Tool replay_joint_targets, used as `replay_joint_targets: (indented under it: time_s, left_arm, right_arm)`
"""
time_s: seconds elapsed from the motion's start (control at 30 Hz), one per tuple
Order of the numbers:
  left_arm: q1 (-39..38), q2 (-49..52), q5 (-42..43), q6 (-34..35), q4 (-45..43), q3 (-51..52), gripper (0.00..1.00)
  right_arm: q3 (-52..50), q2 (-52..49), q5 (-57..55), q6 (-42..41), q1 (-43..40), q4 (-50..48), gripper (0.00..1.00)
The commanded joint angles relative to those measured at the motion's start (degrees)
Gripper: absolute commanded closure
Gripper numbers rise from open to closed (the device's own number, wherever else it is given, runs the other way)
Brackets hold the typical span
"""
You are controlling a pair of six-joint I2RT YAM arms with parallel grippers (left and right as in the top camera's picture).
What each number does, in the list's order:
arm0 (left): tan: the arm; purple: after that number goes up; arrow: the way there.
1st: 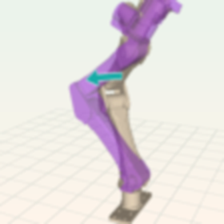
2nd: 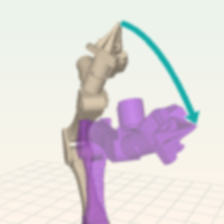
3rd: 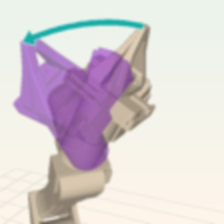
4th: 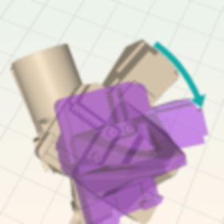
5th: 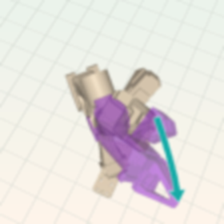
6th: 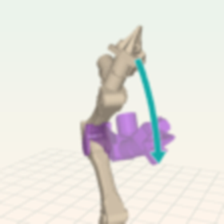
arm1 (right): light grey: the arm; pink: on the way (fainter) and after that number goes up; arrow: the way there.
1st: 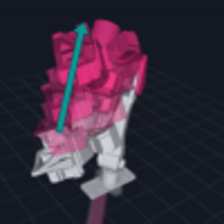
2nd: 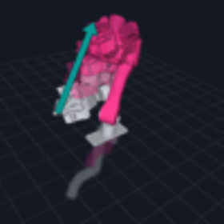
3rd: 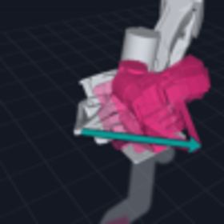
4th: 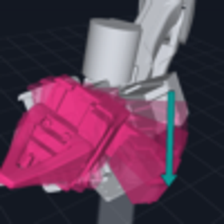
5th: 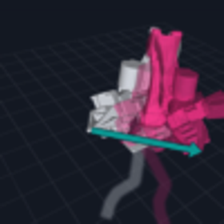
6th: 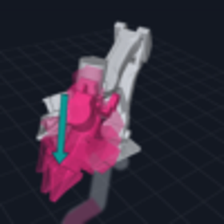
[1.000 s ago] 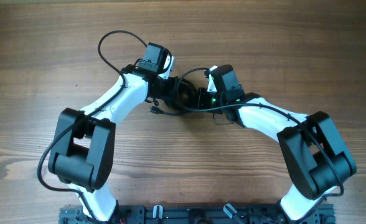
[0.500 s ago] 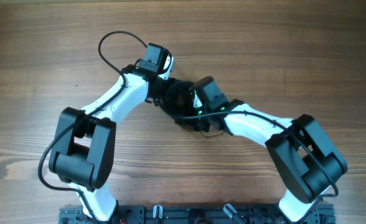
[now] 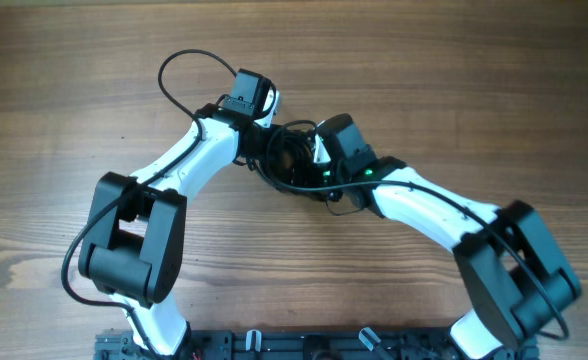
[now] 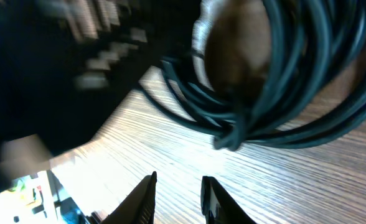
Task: Untangle cables
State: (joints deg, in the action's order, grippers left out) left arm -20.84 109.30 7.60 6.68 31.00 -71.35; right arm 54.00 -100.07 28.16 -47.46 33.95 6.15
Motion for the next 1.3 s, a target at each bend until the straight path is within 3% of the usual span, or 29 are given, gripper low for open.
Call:
replay_joint_targets:
  time_s: [0.0,0.17,0.43,0.57,1.27]
  left_arm:
    - [0.1,1.2,0.1,-0.2,-0.7,0.1,0.66]
    - [0.1,3.1,0.1,-0.2,-1.6,0.1,0.70]
    - [0.1,4.1,0.1,-0.2,-2.0,0.1,0.66]
    - [0.1,4.1,0.1,-0.2,-2.1,0.1,0.63]
    - [0.1,4.1,0.8,-0.2,-2.1,0.1,0.58]
  right_arm:
    - [0.0,1.8,-5.9,2.3,-0.1,0.5,0.73]
    - [0.0,1.5,-10.8,2.3,0.0,3.2,0.74]
    - [0.0,-0.7,-19.8,2.5,0.0,2.2,0.77]
    - [0.0,-2.7,-18.2,2.5,0.0,0.2,0.81]
    - [0.0,-4.7,-10.8,2.5,0.4,-2.5,0.81]
